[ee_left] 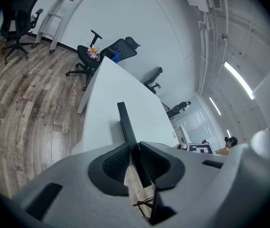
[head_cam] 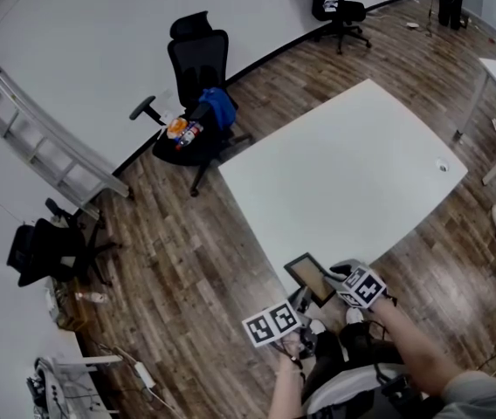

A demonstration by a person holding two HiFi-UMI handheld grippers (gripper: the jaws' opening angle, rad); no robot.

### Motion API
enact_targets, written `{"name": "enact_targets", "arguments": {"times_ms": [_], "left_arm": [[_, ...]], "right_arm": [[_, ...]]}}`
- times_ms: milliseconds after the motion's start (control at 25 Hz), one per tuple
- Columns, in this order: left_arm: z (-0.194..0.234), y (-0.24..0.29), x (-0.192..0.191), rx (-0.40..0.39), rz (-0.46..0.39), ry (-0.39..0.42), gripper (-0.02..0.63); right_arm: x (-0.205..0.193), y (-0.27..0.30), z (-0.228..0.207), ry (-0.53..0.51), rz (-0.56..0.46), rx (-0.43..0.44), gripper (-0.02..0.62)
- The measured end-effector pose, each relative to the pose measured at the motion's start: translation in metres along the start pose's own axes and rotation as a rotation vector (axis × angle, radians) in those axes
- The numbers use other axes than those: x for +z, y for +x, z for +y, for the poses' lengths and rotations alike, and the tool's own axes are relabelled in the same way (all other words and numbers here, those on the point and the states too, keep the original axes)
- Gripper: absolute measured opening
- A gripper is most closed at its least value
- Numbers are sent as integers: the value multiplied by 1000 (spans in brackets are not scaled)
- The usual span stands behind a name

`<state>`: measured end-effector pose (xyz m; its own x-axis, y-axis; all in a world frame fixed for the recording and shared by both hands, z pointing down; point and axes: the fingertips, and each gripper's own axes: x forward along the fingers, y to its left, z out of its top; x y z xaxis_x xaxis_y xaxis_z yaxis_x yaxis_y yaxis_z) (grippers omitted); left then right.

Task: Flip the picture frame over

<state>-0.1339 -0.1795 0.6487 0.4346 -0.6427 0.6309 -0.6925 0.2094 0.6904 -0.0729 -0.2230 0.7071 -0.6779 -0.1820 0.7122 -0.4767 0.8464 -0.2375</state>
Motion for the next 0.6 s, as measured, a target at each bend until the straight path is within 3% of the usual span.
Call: {"name": "enact_targets", "arguments": {"times_ms": [400, 520, 600], "left_arm": [[24, 2, 0, 73, 3, 42, 61], [32, 3, -2, 122, 10, 91, 26], [34, 5, -2, 117, -1, 71, 26]], "right_arm": [[0, 9, -2, 18, -12, -5, 58], [1, 9, -3, 31, -10, -6, 54], [1, 9, -5, 42, -11, -15, 52]]}}
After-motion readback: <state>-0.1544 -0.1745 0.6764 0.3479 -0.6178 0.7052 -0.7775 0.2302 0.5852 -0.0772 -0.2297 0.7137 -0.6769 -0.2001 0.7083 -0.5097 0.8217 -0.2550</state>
